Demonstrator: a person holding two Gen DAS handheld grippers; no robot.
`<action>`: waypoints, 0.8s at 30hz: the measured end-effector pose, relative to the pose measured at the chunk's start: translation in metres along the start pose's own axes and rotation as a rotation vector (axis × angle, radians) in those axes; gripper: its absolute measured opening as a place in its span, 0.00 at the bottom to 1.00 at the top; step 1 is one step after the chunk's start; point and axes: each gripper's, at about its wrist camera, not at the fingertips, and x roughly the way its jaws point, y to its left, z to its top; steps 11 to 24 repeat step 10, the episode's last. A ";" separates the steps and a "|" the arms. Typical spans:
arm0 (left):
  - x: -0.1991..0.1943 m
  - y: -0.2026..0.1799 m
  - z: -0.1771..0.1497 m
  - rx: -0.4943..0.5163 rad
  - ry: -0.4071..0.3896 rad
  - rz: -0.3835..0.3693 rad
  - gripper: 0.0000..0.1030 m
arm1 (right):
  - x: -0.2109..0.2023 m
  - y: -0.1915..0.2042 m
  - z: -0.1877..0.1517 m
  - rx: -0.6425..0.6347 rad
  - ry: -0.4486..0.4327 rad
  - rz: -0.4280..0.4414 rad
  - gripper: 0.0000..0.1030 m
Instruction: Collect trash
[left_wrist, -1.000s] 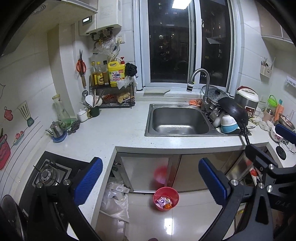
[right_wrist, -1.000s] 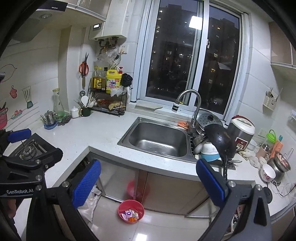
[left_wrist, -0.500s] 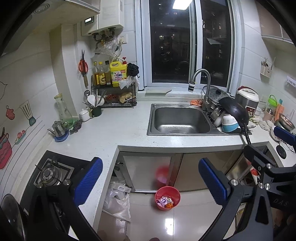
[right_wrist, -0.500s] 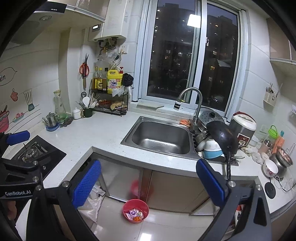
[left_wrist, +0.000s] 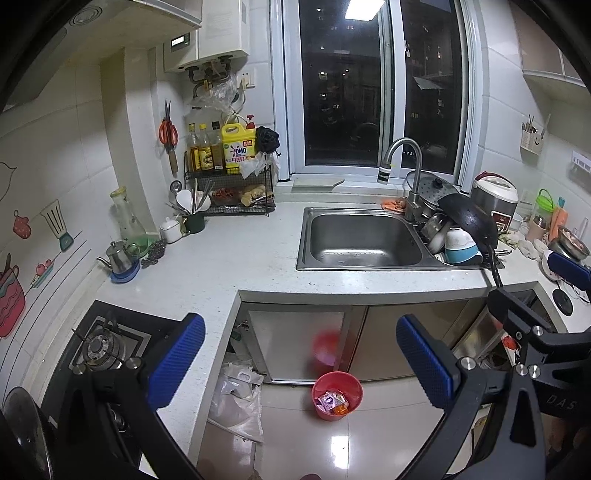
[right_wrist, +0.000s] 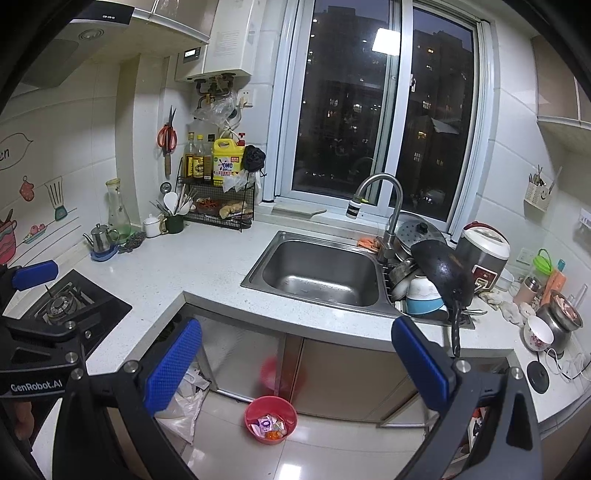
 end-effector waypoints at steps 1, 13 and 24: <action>0.000 0.000 0.000 0.000 -0.002 0.001 1.00 | 0.000 0.000 -0.001 0.002 -0.001 -0.001 1.00; -0.006 -0.003 0.000 0.016 -0.034 0.016 1.00 | -0.002 -0.004 -0.001 0.002 -0.007 0.003 1.00; -0.006 -0.003 0.000 0.016 -0.034 0.016 1.00 | -0.002 -0.004 -0.001 0.002 -0.007 0.003 1.00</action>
